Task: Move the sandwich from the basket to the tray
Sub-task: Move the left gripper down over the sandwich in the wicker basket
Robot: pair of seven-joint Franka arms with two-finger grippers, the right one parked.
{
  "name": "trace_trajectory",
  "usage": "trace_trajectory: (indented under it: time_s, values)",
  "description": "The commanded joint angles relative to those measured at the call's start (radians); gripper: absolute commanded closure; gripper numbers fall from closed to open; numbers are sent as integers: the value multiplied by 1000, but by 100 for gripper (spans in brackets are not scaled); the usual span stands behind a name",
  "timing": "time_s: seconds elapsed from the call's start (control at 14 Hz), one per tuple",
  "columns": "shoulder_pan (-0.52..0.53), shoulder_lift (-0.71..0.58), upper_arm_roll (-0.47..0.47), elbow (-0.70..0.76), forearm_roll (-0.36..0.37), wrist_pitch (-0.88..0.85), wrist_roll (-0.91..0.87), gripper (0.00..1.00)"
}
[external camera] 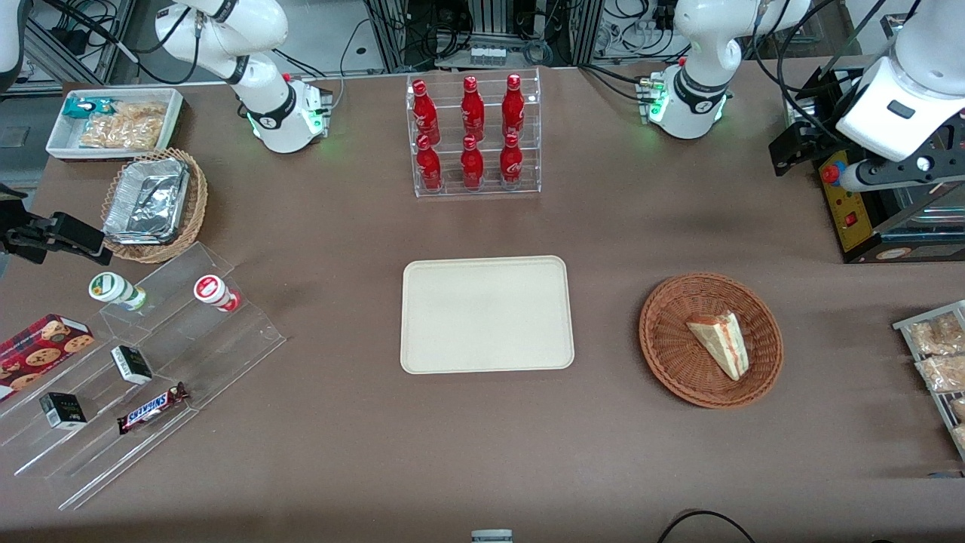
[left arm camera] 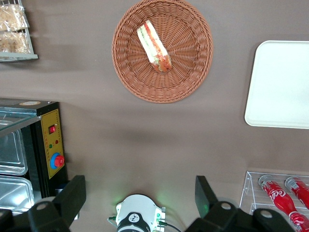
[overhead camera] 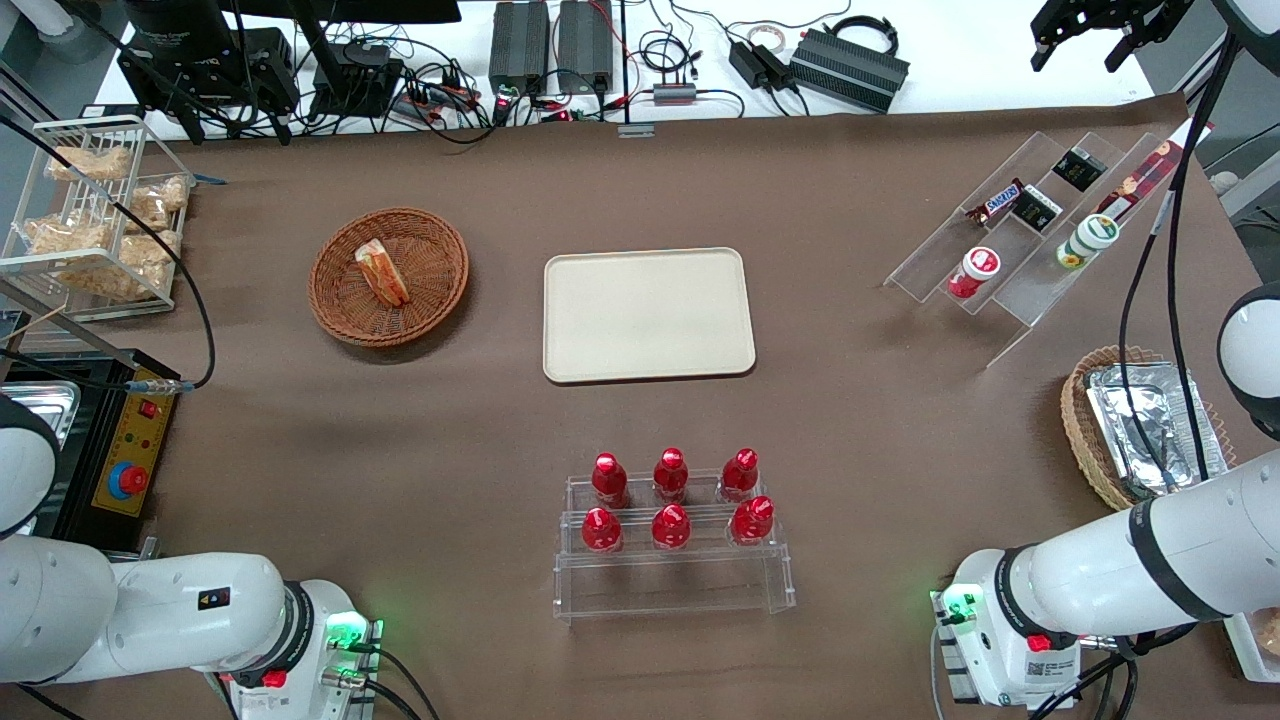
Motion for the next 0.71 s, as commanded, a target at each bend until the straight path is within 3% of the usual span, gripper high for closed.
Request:
trace_trajectory:
  time_s: [0.0,0.43,0.64]
  values:
    - [6,18,-1,21,-12,-16,18,0]
    - [19,107,-2,39,-5,-21,-1,0]
    - [20,158,30,-53,-3,24,-17,0]
